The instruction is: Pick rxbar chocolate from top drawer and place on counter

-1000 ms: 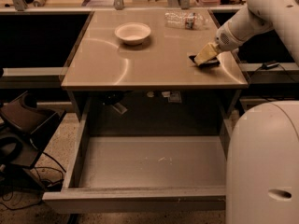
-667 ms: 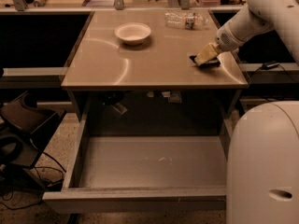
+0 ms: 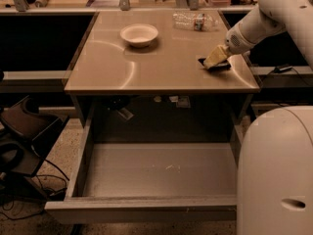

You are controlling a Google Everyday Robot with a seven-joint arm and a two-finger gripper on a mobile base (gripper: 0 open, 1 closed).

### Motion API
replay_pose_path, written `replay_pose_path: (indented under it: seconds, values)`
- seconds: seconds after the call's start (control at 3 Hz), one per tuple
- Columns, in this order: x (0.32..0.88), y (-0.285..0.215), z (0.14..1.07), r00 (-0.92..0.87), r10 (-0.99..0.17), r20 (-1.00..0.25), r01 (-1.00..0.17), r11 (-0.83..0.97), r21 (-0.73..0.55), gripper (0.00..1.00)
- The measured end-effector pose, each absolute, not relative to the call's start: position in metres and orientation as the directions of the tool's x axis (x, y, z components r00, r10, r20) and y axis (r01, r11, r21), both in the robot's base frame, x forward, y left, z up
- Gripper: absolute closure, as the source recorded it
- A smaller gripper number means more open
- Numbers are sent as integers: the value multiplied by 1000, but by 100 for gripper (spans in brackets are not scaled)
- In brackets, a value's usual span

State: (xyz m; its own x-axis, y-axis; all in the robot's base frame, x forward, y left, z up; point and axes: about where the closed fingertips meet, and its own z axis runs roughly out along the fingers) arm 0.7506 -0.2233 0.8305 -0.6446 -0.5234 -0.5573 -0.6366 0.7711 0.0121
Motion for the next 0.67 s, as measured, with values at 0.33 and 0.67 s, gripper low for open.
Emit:
replay_pose_path:
  seconds: [0.33,0.67]
  values:
    - [751,-223,830,-645,-523,-557,-637,771,12,0]
    - [751,-223,830,-645,-523,-557,-637,771,12,0]
